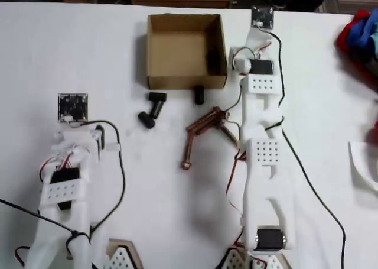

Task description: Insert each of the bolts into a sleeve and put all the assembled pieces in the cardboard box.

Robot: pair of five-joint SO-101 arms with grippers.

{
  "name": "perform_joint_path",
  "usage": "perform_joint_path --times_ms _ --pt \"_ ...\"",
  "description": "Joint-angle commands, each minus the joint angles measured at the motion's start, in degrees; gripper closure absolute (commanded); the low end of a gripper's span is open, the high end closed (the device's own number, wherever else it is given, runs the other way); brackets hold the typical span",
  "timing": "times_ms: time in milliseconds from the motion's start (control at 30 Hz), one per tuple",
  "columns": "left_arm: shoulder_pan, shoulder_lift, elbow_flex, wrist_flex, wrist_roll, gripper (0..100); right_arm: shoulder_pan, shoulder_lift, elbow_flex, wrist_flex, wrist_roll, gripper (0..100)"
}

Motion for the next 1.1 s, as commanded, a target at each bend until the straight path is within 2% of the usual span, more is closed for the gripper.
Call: perform_joint_path --times_ms 0,167,500,600,700,900,967,1067 --pt "-0.6 -0.4 -0.3 -1.0 0.2 82 -3.6 -0.7 -0.4 1.4 3.7 97.8" --pt "-0.6 -0.4 -0.5 -1.0 0.2 82 -5.8 -0.8 -1.1 1.5 9.1 97.8" --pt "-0.6 -0.4 -0.5 -1.0 0.2 82 -0.6 -4.8 -4.3 3.3 9.9 97.4" --pt "-0.8 -0.5 -0.6 -1.0 0.2 82 1.6 -9.8 -4.3 9.5 9.9 97.4" --pt "-0.9 -0.5 -0.7 -1.0 0.4 82 1.5 -16.3 -4.2 20.9 9.9 95.0" --pt "-1.0 -0.5 -1.5 -1.0 0.5 82 -5.2 -25.3 -4.0 38.3 9.9 77.1" --pt "-1.0 -0.5 -1.5 -1.0 0.5 82 -8.1 -26.6 -3.3 39.9 9.9 77.2" --pt "-2.1 -0.5 -1.6 -1.0 0.5 82 -11.3 -29.1 0.3 39.9 9.6 83.9"
